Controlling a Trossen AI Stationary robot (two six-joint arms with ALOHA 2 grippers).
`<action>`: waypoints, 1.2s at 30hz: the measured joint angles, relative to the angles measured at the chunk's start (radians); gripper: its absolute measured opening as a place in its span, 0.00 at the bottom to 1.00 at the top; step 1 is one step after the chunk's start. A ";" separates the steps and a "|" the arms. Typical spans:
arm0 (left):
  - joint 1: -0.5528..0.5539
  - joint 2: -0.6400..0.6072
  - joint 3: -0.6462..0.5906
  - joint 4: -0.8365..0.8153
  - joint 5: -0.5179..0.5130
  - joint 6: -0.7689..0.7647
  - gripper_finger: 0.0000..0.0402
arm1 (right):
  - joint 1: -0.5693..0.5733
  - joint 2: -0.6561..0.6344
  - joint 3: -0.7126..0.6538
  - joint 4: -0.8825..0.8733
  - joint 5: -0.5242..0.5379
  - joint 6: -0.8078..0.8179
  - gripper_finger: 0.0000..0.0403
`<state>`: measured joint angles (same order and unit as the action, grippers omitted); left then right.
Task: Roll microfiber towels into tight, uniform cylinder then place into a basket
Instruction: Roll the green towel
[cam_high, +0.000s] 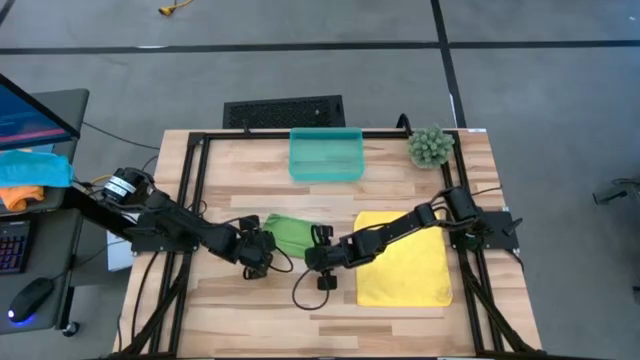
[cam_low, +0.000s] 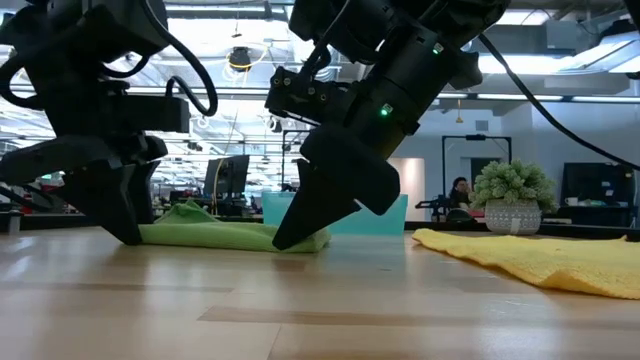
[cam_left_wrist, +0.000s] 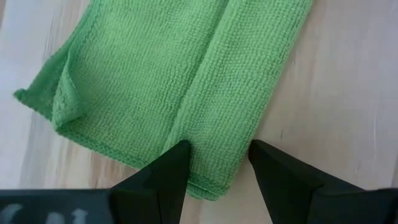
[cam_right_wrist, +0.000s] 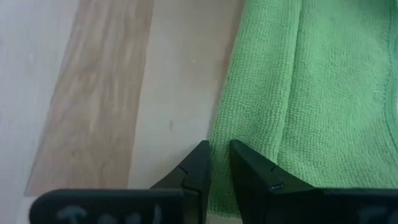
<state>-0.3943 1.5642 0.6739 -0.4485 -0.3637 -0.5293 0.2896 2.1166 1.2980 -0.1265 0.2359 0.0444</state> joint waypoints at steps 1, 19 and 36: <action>0.000 0.000 -0.001 0.000 0.001 -0.006 0.43 | 0.003 0.000 0.000 0.000 0.001 0.000 0.20; 0.000 0.003 -0.002 0.013 0.030 -0.006 0.43 | 0.023 -0.024 0.089 -0.211 0.007 -0.095 0.53; 0.000 0.005 -0.003 0.013 0.033 -0.005 0.43 | 0.100 0.000 0.134 -0.187 0.207 -0.287 0.48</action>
<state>-0.3943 1.5691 0.6712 -0.4355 -0.3309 -0.5343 0.3894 2.1168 1.4319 -0.3137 0.4433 -0.2425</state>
